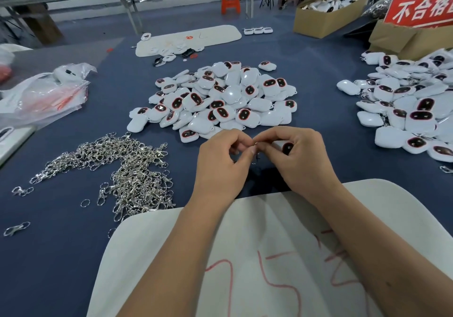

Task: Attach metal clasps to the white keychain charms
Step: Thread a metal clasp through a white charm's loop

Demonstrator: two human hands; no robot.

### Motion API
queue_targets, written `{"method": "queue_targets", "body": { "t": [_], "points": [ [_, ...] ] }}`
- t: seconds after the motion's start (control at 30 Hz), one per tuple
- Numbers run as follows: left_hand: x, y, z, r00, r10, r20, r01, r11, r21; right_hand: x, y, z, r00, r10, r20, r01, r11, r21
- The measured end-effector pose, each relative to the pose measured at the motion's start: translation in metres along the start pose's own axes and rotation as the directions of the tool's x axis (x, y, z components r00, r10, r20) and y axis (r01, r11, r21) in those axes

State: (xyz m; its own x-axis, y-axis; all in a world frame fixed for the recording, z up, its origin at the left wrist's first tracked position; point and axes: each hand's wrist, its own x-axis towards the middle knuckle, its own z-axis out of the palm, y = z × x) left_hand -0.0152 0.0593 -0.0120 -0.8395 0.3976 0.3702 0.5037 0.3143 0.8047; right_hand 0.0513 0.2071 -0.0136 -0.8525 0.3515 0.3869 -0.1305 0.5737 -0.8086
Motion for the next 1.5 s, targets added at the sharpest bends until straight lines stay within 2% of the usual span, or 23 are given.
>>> {"method": "queue_targets", "body": {
  "t": [0.2,0.4,0.57,1.13,1.37,1.5],
  "points": [
    [0.001,0.001,-0.003,1.000,-0.002,0.030,0.003,0.999,-0.042,0.000,0.000,0.001,0.999,-0.008,-0.041,0.008,1.000,0.005],
    [0.003,-0.002,-0.006,0.988,-0.072,0.136,0.087,0.991,-0.102,0.001,-0.001,-0.002,0.999,0.022,0.033,-0.024,0.999,0.049],
    [0.004,-0.003,-0.008,0.982,-0.087,0.167,0.115,0.979,-0.167,0.003,0.000,-0.006,0.996,0.040,0.078,-0.050,0.991,0.123],
    [0.006,-0.004,-0.011,0.978,-0.083,0.191,0.132,0.956,-0.262,0.001,0.000,-0.007,0.999,0.020,0.043,-0.026,0.986,0.165],
    [0.005,-0.006,-0.011,0.973,-0.094,0.211,0.149,0.954,-0.259,-0.002,0.000,-0.004,0.998,-0.066,-0.020,0.068,0.991,0.113],
    [0.006,-0.007,-0.012,0.969,-0.084,0.231,0.156,0.936,-0.315,0.000,0.001,-0.004,0.998,-0.063,-0.028,0.067,0.981,0.182]
  ]
}}
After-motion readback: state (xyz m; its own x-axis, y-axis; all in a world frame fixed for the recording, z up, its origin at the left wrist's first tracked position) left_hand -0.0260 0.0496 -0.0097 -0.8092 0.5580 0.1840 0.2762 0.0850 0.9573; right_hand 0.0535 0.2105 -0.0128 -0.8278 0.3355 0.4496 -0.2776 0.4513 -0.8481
